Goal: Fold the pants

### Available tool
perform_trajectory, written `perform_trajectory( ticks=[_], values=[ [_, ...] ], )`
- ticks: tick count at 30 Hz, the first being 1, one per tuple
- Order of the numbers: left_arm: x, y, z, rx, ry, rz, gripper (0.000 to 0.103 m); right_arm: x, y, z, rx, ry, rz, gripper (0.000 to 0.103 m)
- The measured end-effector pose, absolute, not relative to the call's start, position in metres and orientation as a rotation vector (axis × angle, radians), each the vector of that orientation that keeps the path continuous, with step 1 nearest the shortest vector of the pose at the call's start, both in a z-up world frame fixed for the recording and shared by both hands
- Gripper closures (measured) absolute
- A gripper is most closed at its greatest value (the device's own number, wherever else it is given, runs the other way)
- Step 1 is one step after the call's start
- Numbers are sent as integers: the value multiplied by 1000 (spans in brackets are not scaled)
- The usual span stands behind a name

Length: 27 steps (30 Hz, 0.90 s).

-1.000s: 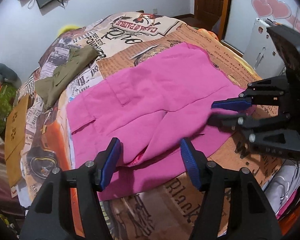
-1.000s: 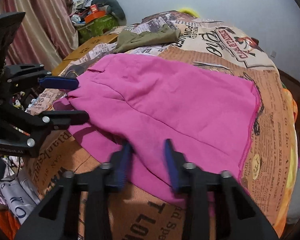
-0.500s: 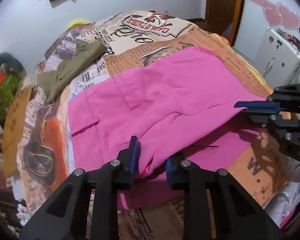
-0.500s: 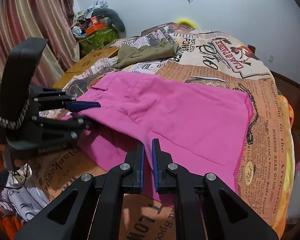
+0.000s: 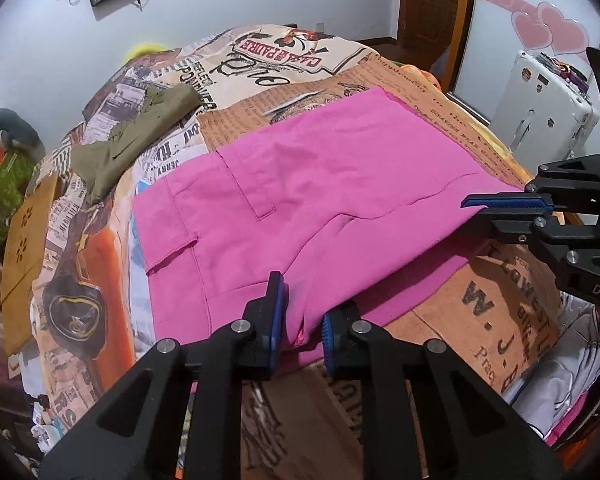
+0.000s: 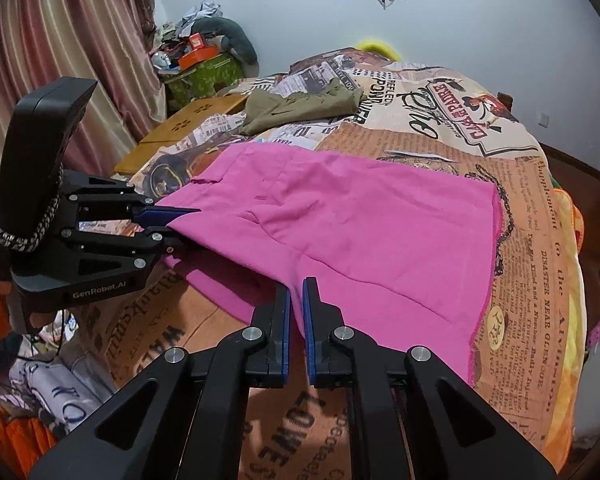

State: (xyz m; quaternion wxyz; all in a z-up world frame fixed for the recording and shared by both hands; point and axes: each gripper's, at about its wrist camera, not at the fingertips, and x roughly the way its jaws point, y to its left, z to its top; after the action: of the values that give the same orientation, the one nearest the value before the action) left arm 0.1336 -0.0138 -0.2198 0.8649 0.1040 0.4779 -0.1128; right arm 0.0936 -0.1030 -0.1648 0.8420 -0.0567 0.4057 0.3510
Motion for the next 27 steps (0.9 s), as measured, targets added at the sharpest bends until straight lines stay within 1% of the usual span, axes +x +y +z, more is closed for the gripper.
perform_trajectory(
  ticks=[7, 11, 12, 13, 14, 15, 17, 19, 21, 23, 27],
  values=[
    [128, -17, -229, 239, 1028, -245, 86, 88, -103, -173, -135, 895, 737, 98],
    [124, -17, -227, 241, 1041, -244, 81, 91, -102, -178, -143, 954, 729, 95],
    [124, -16, -226, 236, 1047, -248, 75, 91, -103, -177, -141, 973, 727, 95],
    [121, -15, -222, 224, 1053, -261, 64, 90, -103, -177, -140, 984, 727, 93],
    [118, -13, -218, 208, 1051, -277, 58, 89, -104, -174, -134, 990, 736, 92],
    [115, -11, -215, 198, 1042, -285, 49, 87, -105, -172, -127, 985, 745, 89],
    [108, -9, -205, 191, 1014, -286, 47, 84, -107, -163, -109, 962, 751, 82],
    [104, -5, -195, 193, 985, -263, 47, 84, -107, -156, -78, 944, 762, 72],
    [104, 0, -185, 179, 954, -243, 47, 86, -104, -150, -59, 921, 761, 70],
    [111, 6, -178, 156, 933, -224, 45, 90, -98, -146, -54, 897, 760, 70],
    [133, 16, -188, 93, 960, -193, 44, 105, -84, -153, -25, 912, 752, 70]
  ],
)
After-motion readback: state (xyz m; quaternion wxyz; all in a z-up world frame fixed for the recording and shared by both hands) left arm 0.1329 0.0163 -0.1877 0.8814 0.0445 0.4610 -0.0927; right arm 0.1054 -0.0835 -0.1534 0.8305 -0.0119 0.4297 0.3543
